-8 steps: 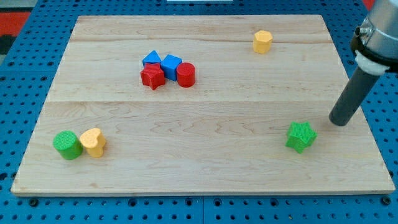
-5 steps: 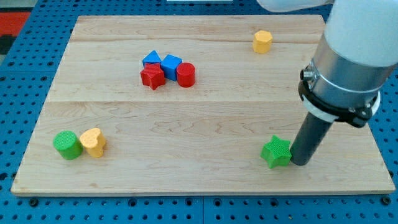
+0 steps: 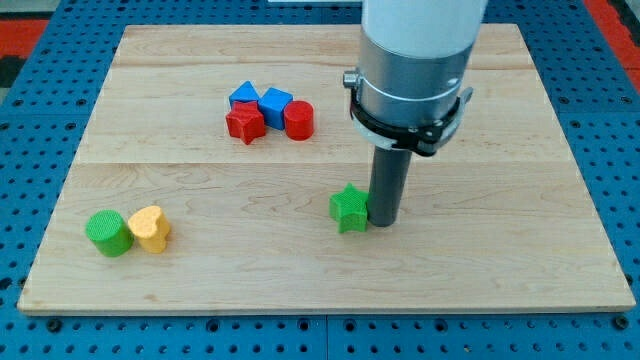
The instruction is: Place green star on top of the yellow heart
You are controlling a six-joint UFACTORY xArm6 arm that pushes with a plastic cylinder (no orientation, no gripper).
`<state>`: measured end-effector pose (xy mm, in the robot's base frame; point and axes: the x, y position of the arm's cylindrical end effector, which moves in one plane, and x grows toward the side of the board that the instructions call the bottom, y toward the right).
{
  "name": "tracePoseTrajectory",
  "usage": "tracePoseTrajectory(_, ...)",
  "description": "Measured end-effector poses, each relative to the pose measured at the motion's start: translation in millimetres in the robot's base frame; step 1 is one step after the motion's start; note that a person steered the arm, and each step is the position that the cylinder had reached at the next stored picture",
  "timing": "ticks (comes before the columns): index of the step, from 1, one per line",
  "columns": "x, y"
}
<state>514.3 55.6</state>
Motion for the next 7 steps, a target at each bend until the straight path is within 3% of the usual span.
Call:
tracePoseTrajectory(1, -8, -22)
tracePoseTrajectory(4, -19, -162)
tracePoseTrajectory(7, -51, -223)
